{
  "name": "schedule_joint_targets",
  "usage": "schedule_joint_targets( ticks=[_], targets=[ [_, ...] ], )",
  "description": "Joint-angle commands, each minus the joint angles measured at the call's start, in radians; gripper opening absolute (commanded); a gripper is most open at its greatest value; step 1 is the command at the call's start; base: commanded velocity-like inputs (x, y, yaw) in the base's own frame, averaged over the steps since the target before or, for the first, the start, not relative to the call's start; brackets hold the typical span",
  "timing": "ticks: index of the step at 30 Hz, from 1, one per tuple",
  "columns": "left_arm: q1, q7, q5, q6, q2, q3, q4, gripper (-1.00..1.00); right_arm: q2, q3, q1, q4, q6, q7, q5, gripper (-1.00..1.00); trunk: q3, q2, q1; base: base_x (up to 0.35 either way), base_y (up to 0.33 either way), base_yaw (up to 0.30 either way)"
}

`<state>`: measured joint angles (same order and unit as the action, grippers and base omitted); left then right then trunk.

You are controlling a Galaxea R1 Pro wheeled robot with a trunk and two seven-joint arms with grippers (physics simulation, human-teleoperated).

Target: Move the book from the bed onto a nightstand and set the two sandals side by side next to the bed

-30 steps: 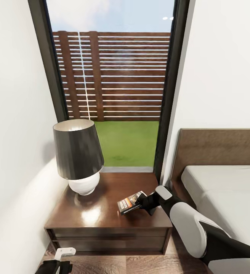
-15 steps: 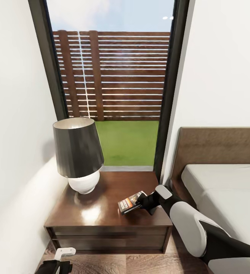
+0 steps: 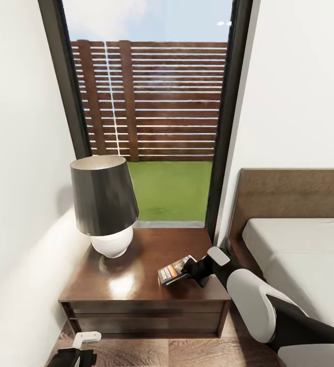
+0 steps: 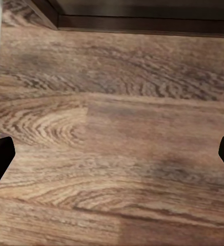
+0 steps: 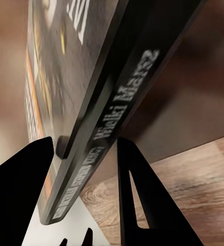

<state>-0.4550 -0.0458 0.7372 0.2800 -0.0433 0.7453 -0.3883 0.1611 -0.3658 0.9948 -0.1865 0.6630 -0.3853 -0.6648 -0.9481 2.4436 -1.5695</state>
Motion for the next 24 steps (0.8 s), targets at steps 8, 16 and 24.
schedule_joint_targets(
  ticks=[8, 16, 24],
  targets=[
    [-0.001, -0.005, 0.007, 0.004, -0.001, 0.006, -0.003, 1.0, 0.0, 0.001, 0.001, -0.002, 0.003, -0.01, -0.01, -1.0, -0.001, 0.0, 0.0, 0.0, 0.0, 0.0],
    [-0.001, -0.005, 0.007, 0.004, -0.001, 0.006, -0.003, 1.0, 0.0, 0.001, 0.001, -0.002, 0.003, -0.01, -0.01, -1.0, -0.014, 0.028, -0.015, 0.0, 0.0, 0.0],
    [-0.001, -0.005, 0.008, 0.004, -0.001, 0.006, -0.003, 1.0, 0.0, 0.001, 0.001, -0.002, 0.003, -0.01, -0.01, -1.0, -0.014, 0.028, -0.015, 0.0, 0.0, 0.0]
  ],
)
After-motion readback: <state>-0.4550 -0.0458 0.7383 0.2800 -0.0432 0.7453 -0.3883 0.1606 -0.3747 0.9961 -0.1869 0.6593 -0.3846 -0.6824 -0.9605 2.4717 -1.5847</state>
